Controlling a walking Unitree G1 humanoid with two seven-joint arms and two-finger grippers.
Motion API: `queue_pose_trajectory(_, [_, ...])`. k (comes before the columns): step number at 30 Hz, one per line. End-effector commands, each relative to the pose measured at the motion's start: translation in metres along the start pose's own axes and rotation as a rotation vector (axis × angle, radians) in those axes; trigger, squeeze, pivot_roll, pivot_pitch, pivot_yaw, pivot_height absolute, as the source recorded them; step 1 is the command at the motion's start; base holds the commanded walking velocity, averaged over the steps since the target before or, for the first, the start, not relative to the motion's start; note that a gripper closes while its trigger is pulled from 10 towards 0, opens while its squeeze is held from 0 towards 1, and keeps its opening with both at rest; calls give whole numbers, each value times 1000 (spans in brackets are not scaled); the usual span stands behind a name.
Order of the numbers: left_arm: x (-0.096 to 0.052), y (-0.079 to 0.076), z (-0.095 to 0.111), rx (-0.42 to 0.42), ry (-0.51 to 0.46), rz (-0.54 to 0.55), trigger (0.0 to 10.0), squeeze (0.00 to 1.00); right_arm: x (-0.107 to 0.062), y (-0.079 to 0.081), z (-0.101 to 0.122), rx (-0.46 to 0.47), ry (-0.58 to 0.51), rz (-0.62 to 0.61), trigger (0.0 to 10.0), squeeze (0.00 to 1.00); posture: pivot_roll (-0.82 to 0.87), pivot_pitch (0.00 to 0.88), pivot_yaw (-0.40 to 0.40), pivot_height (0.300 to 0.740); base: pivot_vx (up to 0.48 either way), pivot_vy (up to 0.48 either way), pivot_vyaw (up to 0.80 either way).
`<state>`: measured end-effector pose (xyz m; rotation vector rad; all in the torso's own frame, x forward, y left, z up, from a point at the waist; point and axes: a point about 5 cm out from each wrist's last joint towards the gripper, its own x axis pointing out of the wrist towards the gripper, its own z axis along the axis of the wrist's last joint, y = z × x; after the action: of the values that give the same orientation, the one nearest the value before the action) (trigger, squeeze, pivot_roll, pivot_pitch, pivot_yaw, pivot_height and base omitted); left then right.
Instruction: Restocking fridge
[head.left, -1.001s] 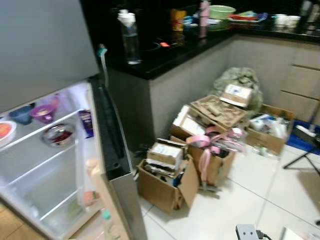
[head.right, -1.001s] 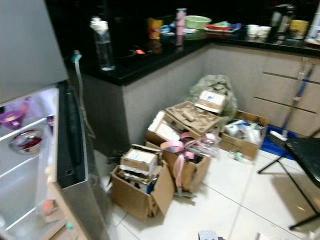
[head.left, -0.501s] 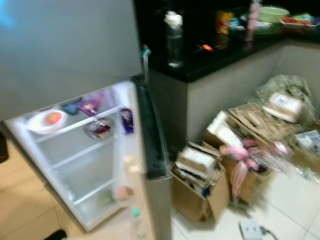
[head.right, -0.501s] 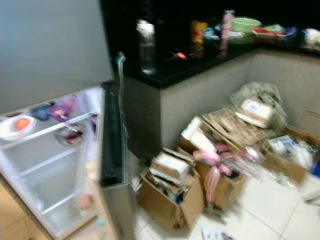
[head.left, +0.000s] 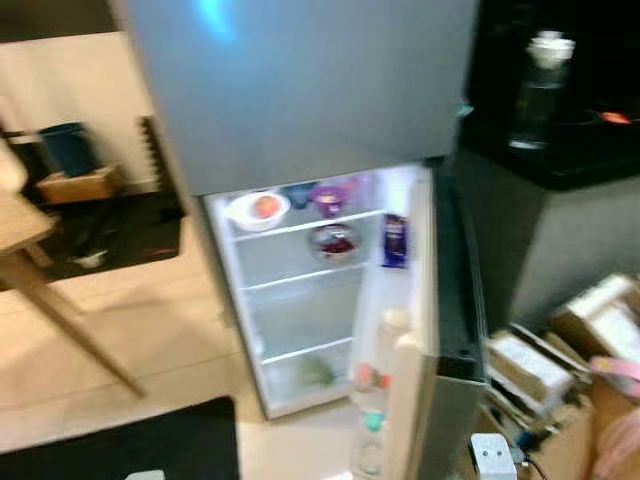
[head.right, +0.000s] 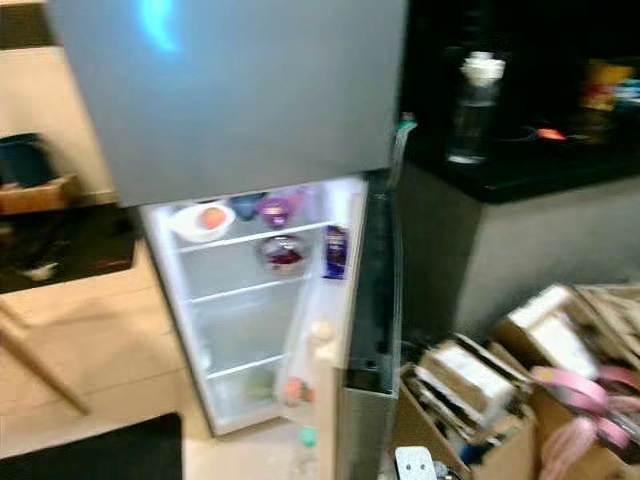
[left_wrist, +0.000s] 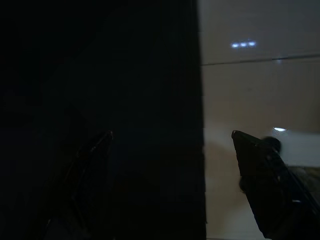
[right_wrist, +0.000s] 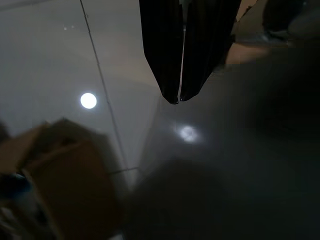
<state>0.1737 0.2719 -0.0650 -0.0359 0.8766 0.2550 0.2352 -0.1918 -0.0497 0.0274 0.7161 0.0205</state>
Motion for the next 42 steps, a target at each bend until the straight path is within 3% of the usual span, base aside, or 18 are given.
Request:
queue_pose_trajectory(1, [0, -4, -2, 4, 15, -19, 10000, 0, -2, -3, -8, 12, 23, -18, 10000, 0, -20, 110, 56, 740, 0, 0, 719])
queue_pose_trajectory(5, [1, -10, -2, 9, 30, -54, 10000, 0, -4, -7, -11, 55, 38, -51, 10000, 0, -24, 111, 59, 740, 0, 0, 180])
queue_pose_trajectory(14, [3, -16, 2, 6, 24, -66, 10000, 0, -5, -10, -15, 55, 49, -55, 10000, 0, -26, 112, 61, 740, 0, 0, 0])
queue_pose_trajectory(18, [3, -15, 4, -5, 19, -61, 10000, 0, -5, -9, -15, 58, 48, -55, 10000, 0, -30, 117, 60, 740, 0, 0, 0])
queue_pose_trajectory(27, [3, -15, 5, -10, 18, -57, 10000, 0, -4, -8, -12, 66, 36, -52, 10000, 0, -35, 124, 61, 740, 0, -467, 0])
queue_pose_trajectory(42, [3, -13, 2, -52, 15, -17, 10000, 0, -1, -3, -5, 52, 28, -23, 10000, 0, -35, 137, 54, 740, 0, 0, 0])
